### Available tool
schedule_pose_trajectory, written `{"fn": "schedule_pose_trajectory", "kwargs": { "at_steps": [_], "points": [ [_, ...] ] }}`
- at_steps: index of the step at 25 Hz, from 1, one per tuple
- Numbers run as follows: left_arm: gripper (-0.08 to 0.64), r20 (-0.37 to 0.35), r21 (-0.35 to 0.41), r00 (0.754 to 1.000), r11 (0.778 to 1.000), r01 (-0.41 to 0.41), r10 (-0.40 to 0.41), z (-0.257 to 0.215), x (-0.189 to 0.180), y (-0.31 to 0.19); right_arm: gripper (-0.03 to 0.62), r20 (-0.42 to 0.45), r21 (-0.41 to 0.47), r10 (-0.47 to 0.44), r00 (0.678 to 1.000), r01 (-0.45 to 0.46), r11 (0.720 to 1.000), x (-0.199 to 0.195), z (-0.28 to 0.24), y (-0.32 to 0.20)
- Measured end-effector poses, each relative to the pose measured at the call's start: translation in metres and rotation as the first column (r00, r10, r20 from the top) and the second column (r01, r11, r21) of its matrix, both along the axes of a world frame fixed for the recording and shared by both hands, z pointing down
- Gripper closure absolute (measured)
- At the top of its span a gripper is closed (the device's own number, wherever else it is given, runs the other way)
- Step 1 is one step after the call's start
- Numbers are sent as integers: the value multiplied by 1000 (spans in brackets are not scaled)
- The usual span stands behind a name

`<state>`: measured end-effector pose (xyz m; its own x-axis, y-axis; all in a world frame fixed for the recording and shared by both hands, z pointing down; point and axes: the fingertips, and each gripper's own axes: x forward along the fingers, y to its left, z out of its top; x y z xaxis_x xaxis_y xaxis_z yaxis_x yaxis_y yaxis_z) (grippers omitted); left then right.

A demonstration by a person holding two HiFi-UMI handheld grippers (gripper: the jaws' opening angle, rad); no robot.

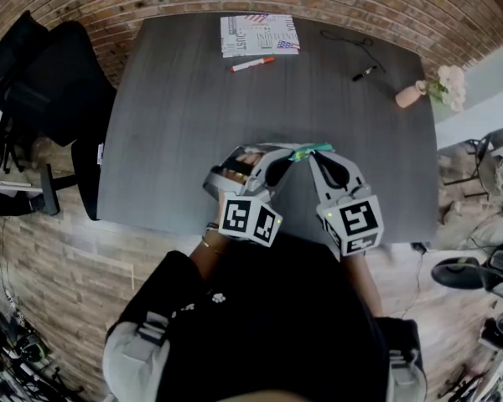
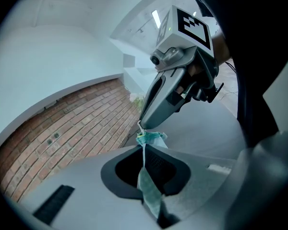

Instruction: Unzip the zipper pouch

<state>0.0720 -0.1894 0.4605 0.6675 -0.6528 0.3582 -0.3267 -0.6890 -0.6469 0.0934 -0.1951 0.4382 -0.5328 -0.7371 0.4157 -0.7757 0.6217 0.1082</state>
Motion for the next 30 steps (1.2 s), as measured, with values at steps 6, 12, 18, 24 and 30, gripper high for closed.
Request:
{"fn": "schedule_pose_trajectory", "kwargs": {
  "at_steps": [6,12,18,24,30],
  "points": [
    [549,10,-3,1000,1000,-4,4,2,1,4,592,-1,0,-2,1000,2,1000,2,2,3],
    [549,3,-7,1000,1000,-5,5,1,2,5,592,-13,4,6,1000,-6,1000,5,3,2],
    [550,-9,-12,1000,1000,-10,10,0,3,6,592,-19,6,13,1000,-13,1000,9,2,2],
    [549,-6,-11,1000,1000,-12,12,-1,4,7,592,-22,5,24,999,-24,1000,13,4,1],
    [549,-17,-17,1000,1000,-10,9,-1,4,8,592,-23,12,30,999,-29,1000,16,5,-2]
  ]
}}
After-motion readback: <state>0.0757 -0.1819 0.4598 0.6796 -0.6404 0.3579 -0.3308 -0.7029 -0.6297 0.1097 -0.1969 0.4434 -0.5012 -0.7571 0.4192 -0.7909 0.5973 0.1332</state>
